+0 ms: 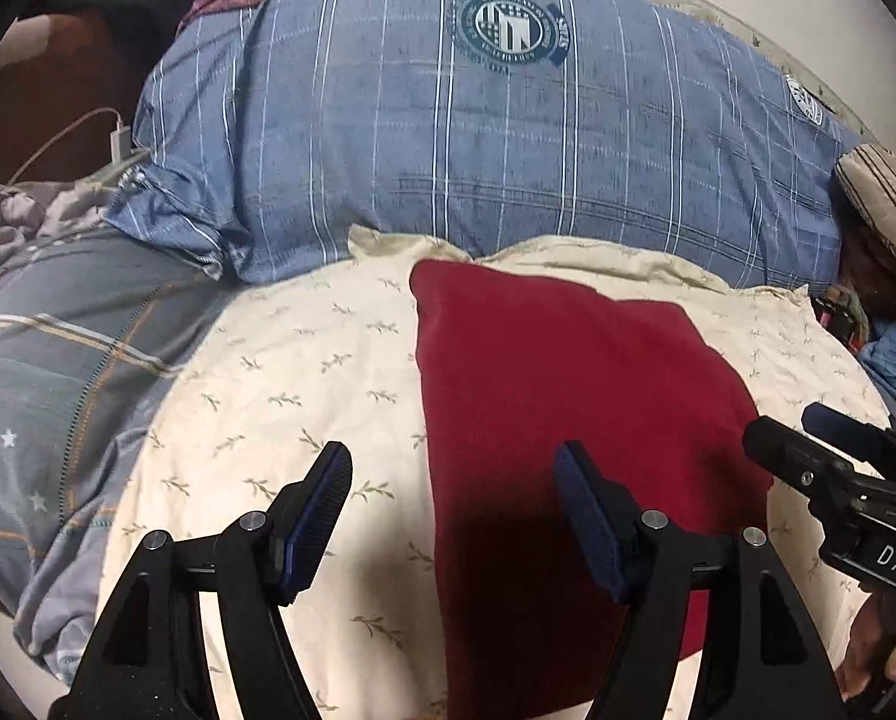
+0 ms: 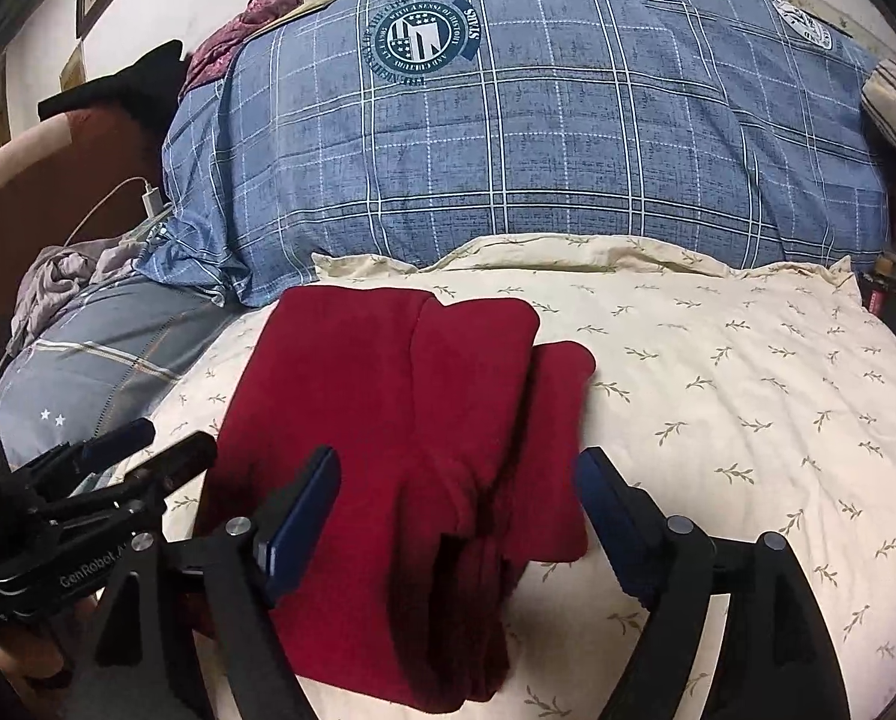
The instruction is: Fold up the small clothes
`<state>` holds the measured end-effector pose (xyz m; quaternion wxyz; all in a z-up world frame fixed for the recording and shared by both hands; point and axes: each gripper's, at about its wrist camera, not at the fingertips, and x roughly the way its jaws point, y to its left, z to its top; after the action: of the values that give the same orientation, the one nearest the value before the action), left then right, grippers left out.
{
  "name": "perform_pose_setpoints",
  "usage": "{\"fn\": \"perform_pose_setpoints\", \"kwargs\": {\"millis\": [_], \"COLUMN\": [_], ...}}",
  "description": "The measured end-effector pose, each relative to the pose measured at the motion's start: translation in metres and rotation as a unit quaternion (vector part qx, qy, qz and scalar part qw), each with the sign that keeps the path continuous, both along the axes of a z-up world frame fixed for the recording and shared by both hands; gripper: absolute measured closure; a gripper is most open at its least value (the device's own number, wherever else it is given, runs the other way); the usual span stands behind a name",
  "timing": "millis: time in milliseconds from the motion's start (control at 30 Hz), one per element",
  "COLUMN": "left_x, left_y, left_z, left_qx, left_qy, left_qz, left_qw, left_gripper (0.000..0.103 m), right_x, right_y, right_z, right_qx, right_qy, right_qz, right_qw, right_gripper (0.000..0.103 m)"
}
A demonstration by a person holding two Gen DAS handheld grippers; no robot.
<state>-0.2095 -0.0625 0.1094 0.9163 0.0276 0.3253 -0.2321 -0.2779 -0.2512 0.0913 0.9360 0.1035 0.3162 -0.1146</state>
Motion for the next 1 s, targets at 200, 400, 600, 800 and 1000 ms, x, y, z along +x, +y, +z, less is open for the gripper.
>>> {"fn": "perform_pose_setpoints", "kwargs": {"millis": [200,400,600,800,1000], "left_x": [-0.007,-0.003,0.000,0.001,0.001], "left_y": [0.004,0.007,0.009,0.009,0.008], "left_z": [0.004,0.005,0.007,0.006,0.005], "left_qx": [0.000,-0.001,-0.002,0.001,0.003], "left_qy": [-0.010,-0.009,-0.008,-0.007,-0.009], "left_qz": [0.004,0.003,0.006,0.005,0.006], "left_qw": [0.9999,1.0000,0.9999,1.0000,0.9999], "left_gripper": [0.033,0.033,0.033,0.033,0.033], "right_x": [-0.003,-0.003,0.003,0.005,0.007], "right_y": [-0.004,-0.002,0.005,0.009,0.011], "right_z": [0.002,0.004,0.001,-0.003,-0.007], "right_qx": [0.008,0.003,-0.004,-0.001,0.002], "right_qy": [-0.001,-0.004,0.011,0.016,0.028], "right_qz": [-0.010,-0.003,0.014,0.025,0.033], "right_qw": [1.000,1.000,1.000,1.000,0.999], "right_gripper": [0.017,0.017,0.016,0.016,0.016]}}
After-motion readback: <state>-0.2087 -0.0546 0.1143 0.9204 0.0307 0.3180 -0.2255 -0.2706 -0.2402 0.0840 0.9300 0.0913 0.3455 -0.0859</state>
